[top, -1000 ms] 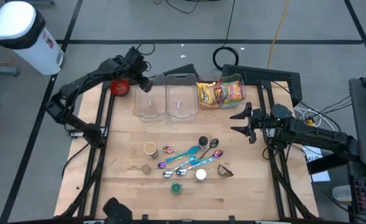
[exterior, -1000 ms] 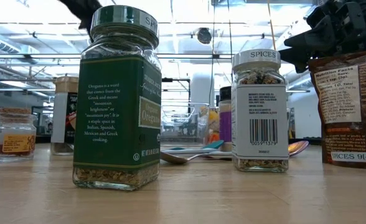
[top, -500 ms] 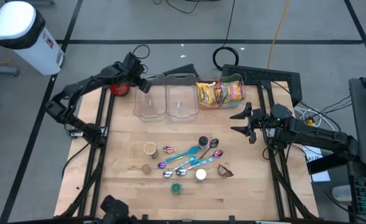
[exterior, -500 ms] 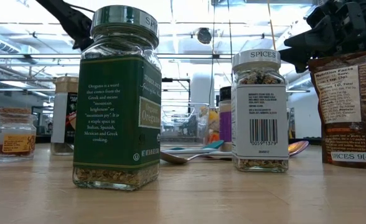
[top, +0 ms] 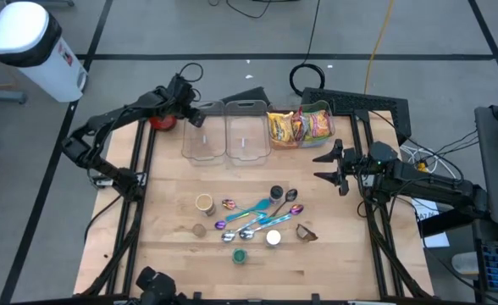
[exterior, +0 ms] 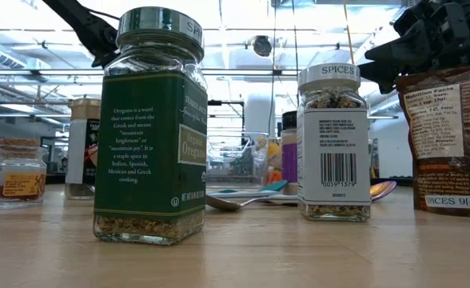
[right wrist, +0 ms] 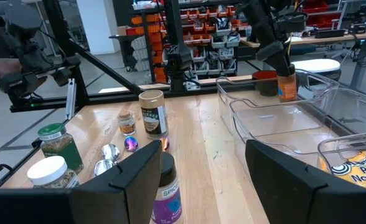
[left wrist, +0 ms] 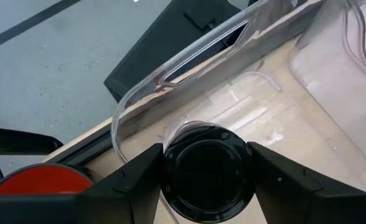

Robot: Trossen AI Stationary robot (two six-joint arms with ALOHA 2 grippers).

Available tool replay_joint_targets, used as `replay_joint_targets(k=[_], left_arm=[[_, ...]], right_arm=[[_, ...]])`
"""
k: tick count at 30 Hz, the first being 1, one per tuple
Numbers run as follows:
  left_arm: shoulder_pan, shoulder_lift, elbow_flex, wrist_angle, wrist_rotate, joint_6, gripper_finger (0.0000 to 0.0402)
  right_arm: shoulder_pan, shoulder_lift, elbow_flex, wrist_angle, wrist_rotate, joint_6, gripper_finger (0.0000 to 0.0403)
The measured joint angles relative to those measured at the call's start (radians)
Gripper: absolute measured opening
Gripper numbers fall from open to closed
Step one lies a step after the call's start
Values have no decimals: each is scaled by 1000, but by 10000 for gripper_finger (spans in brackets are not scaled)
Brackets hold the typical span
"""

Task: Pick & Place Food Item
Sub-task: Put the orange seasoning bottle into the left transparent bin

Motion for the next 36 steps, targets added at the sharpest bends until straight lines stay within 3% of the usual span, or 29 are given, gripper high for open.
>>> replay_joint_targets(k=[14, 30, 36], left_arm=[[-8, 1, 0, 0, -35, -22, 227], [-21, 83, 2, 49, -48, -15, 228], [-21, 83, 2, 45, -97, -56, 230]], right_arm=[[0, 0, 0, 9, 0, 0, 224], [0, 0, 0, 8, 0, 3, 224], [0, 0, 0, 7, 0, 3, 224]])
